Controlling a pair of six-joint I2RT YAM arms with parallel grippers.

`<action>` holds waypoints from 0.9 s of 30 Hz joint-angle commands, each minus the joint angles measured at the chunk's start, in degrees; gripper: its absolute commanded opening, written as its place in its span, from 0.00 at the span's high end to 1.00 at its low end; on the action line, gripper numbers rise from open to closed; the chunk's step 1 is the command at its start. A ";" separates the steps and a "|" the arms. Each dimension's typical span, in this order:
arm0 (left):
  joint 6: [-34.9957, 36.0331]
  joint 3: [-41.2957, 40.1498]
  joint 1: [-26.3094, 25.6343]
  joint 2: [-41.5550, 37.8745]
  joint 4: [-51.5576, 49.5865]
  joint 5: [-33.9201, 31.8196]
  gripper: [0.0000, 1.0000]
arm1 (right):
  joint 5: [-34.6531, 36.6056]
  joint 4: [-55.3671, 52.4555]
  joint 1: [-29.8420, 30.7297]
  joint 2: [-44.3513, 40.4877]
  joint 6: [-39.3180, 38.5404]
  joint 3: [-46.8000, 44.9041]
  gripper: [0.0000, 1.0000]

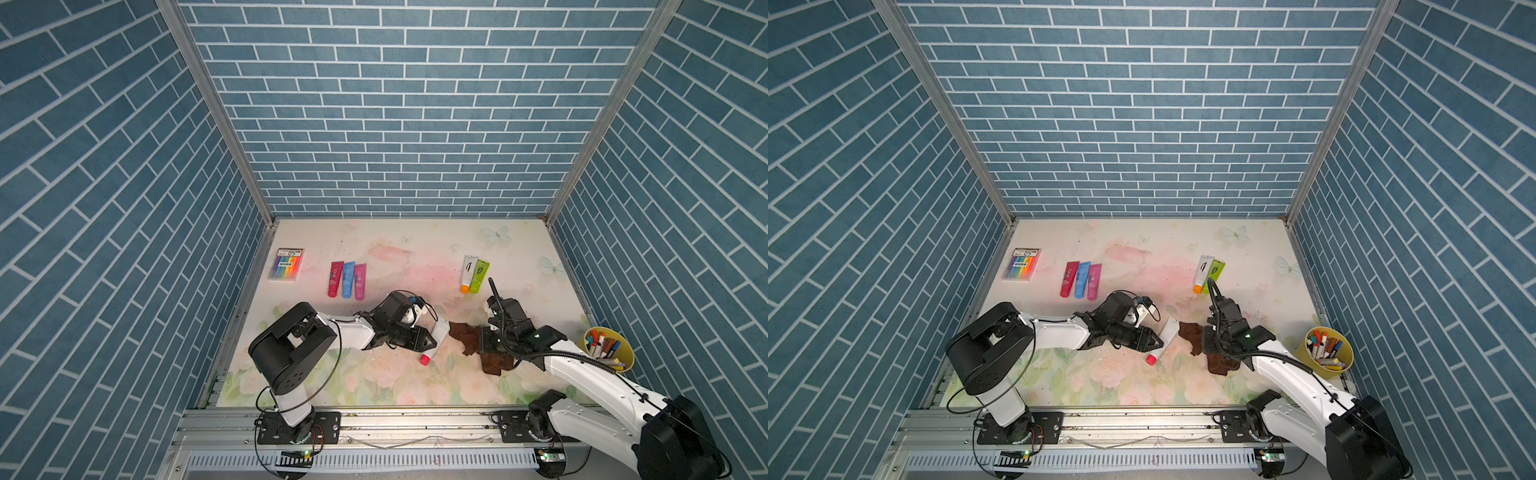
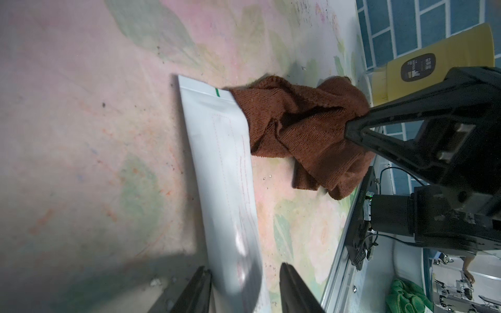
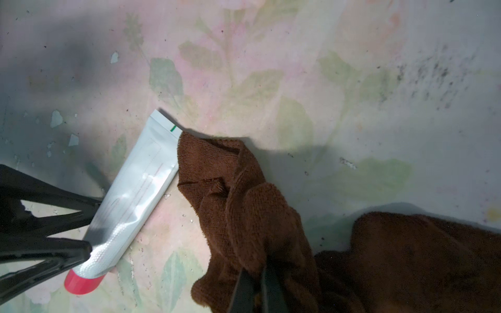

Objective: Wipe the surface of the toothpaste tube
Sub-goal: Adjust the toothpaste at the center of the board.

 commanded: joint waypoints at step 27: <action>6.50 7.93 -3.81 -16.18 -35.73 -45.75 1.00 | 0.28 0.43 -0.06 1.00 -1.37 -0.30 1.00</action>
